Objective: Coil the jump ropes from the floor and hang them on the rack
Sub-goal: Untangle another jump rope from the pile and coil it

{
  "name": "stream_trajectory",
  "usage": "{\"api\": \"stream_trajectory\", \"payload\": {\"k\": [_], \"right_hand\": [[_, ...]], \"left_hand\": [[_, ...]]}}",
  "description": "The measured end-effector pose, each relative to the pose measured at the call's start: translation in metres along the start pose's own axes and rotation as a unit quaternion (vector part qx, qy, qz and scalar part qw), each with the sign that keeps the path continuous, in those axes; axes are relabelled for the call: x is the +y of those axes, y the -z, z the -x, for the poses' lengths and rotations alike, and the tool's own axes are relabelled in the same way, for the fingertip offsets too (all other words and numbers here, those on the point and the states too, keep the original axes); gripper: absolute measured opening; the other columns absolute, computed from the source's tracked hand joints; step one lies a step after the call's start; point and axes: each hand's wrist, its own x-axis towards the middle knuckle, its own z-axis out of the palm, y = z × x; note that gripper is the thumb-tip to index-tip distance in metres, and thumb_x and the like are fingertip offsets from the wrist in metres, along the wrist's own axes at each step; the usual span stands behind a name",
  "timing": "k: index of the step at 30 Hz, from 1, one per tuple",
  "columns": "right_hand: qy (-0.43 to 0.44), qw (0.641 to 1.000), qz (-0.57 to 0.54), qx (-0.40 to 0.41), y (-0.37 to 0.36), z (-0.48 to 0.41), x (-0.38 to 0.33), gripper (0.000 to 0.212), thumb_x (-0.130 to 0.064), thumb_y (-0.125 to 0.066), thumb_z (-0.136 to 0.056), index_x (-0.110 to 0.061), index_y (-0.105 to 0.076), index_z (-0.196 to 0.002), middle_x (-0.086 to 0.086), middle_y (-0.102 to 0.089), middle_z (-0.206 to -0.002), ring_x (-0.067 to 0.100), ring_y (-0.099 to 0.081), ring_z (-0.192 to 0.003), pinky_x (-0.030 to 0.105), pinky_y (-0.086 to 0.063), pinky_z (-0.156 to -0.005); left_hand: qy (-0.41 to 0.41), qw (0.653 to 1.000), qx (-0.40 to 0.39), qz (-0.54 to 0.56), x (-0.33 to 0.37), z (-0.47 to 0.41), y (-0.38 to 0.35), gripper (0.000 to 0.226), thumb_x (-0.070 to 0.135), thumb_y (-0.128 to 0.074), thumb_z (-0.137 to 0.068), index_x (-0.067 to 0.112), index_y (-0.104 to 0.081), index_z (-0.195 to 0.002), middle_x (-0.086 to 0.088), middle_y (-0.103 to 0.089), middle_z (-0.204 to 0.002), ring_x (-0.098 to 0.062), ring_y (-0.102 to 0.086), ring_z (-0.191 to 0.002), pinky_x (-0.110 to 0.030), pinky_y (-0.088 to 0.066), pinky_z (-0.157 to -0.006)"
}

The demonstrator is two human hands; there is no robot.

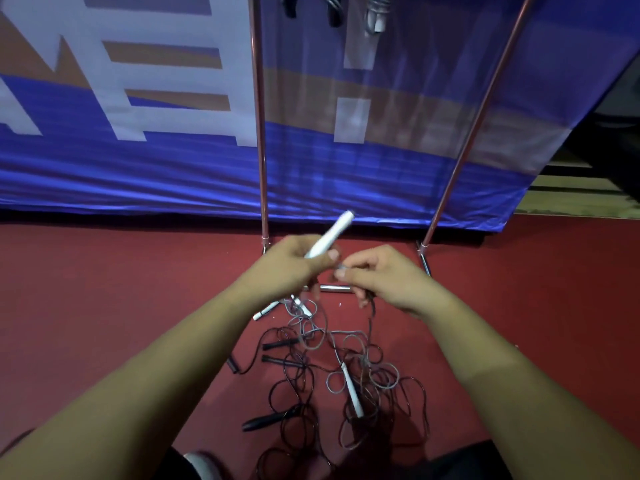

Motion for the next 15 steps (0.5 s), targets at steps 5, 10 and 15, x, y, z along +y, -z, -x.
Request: {"api": "stream_trajectory", "payload": {"k": [5, 10, 15], "right_hand": [[-0.010, 1.000, 0.000, -0.015, 0.014, 0.000, 0.011, 0.020, -0.011, -0.062, -0.095, -0.008, -0.063, -0.075, 0.004, -0.060, -0.058, 0.016, -0.055, -0.054, 0.027, -0.047, -0.058], [-0.147, 0.966, 0.187, -0.099, 0.045, 0.005, 0.066, 0.019, -0.016, -0.062, -0.096, -0.010, -0.071, -0.081, -0.009, -0.069, -0.067, 0.009, -0.051, -0.061, 0.024, -0.039, -0.060], [-0.142, 0.979, 0.062, 0.133, 0.052, -0.006, 0.071, 0.024, -0.014, -0.062, -0.096, -0.013, -0.069, -0.073, 0.003, -0.072, -0.065, 0.012, -0.056, -0.057, 0.031, -0.044, -0.063]], "left_hand": [[0.008, 0.995, 0.072, 0.066, 0.002, -0.010, -0.003, 0.027, 0.019, -0.059, -0.099, 0.017, -0.051, -0.074, 0.006, -0.043, -0.051, -0.006, -0.034, -0.036, -0.017, -0.028, -0.038], [-0.003, 0.942, 0.191, 0.277, -0.002, -0.014, 0.021, 0.033, 0.013, -0.054, -0.101, 0.017, -0.042, -0.071, 0.003, -0.035, -0.052, -0.006, -0.026, -0.036, -0.016, -0.022, -0.033], [0.034, 0.964, 0.257, 0.056, -0.016, -0.016, 0.025, 0.009, 0.017, -0.060, -0.095, 0.018, -0.066, -0.102, 0.000, -0.066, -0.076, -0.018, -0.069, -0.052, -0.024, -0.042, -0.046]]}}
